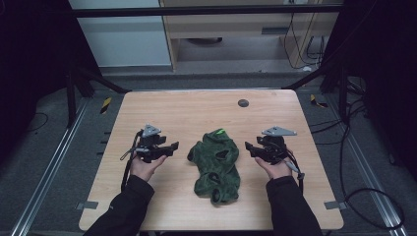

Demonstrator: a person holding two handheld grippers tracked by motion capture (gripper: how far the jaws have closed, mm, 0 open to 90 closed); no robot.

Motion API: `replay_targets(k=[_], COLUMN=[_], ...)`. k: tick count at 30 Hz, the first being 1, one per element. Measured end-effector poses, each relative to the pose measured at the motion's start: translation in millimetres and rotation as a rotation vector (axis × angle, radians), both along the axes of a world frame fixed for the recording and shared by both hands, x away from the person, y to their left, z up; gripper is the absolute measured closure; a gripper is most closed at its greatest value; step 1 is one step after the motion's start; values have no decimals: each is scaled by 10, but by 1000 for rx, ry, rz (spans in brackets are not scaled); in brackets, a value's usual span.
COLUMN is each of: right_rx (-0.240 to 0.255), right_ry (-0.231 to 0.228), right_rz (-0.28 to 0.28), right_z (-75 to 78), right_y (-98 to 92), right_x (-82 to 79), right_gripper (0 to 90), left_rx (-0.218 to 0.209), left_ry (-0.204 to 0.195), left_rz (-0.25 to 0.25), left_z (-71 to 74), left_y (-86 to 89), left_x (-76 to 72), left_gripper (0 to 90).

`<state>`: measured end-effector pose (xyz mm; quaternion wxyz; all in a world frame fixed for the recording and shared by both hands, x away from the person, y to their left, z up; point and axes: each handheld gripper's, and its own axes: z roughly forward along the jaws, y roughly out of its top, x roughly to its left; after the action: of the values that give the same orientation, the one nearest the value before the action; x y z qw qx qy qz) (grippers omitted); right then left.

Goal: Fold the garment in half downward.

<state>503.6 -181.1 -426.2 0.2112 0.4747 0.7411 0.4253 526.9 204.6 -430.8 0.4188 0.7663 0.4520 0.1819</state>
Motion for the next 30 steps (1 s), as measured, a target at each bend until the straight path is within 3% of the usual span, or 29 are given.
replay_targets(k=[8, 9, 30], right_rx=[-19, -25, -28], right_ry=[24, 29, 87], right_rz=[4, 5, 16], right_z=[-40, -56, -295], right_y=[76, 94, 293], right_x=[130, 158, 445], right_gripper=[483, 487, 523], left_rx=[-18, -2, 40], left_ry=[10, 20, 59], left_rz=[-4, -6, -48], left_z=[-9, -19, -258], left_y=[-85, -108, -455], left_x=[131, 165, 384], left_gripper=[407, 409, 424])
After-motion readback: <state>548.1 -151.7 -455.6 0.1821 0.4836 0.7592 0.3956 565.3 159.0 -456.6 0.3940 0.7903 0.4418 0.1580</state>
